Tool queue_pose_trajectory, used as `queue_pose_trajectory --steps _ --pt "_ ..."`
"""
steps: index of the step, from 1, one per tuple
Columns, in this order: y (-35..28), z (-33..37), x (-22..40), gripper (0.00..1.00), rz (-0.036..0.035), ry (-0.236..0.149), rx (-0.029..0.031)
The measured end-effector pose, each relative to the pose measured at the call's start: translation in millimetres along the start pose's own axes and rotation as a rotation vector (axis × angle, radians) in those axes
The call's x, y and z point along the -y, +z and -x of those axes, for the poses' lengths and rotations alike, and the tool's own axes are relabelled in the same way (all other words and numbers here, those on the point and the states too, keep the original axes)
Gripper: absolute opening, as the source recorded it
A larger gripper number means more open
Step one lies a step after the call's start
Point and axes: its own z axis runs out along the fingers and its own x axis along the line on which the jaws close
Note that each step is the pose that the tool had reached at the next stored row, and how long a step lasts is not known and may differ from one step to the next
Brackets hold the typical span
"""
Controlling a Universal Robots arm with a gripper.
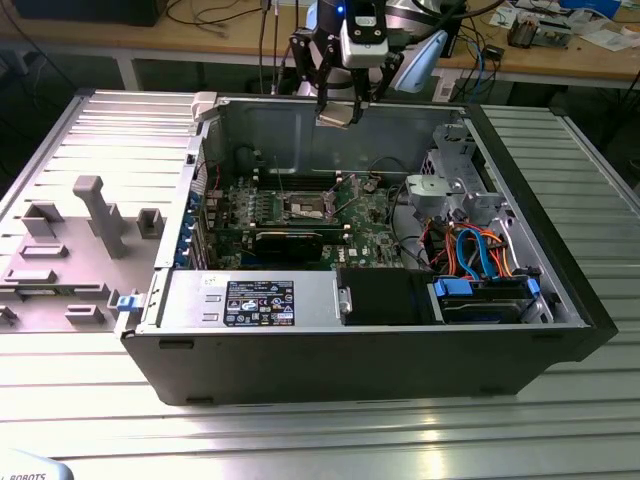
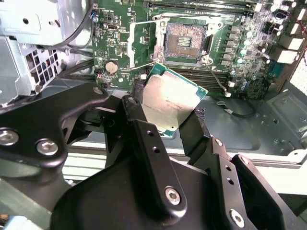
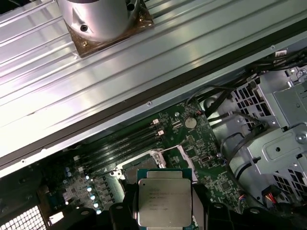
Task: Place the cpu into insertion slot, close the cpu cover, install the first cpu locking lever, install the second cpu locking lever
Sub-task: 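Place the cpu into insertion slot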
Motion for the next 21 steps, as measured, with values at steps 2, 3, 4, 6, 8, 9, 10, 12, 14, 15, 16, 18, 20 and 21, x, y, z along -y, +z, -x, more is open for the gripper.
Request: queue_pose_trajectory --steps 2,3,4,6,8,9,10,12,14,15,16,18,20,21 --pt "0.0 0.0 0.0 0.54 0.0001 0.004 0.0004" --pt "0.0 0.0 0.0 0.54 0.0001 0.004 0.0004" --pt "0.0 0.0 0.0 0.54 0.0001 0.004 0.0004" --pt "0.0 0.0 0.0 0.54 0.0001 0.004 0.0003" --pt "0.0 0.0 0.0 0.54 0.0001 0.004 0.0004" --pt "0.0 0.0 0.0 0.54 0.0002 0.004 0.0004" --pt "0.1 0.0 0.0 0.54 0.0002 0.004 0.0004" --pt "0.0 0.0 0.0 0.54 0.0002 0.005 0.0004" --pt "0.1 -0.1 0.0 0.54 0.0005 0.017 0.0015" --pt "0.1 -0.1 0.0 0.54 0.0005 0.021 0.0019" --pt "0.1 -0.1 0.1 0.54 0.0006 0.027 0.0024" --pt "0.1 -0.2 0.1 0.54 0.0009 0.047 0.0042" --pt "0.2 -0.4 0.2 0.54 0.0013 0.063 0.0056" --pt "0.3 -0.4 0.2 0.54 0.0014 0.073 0.0064"
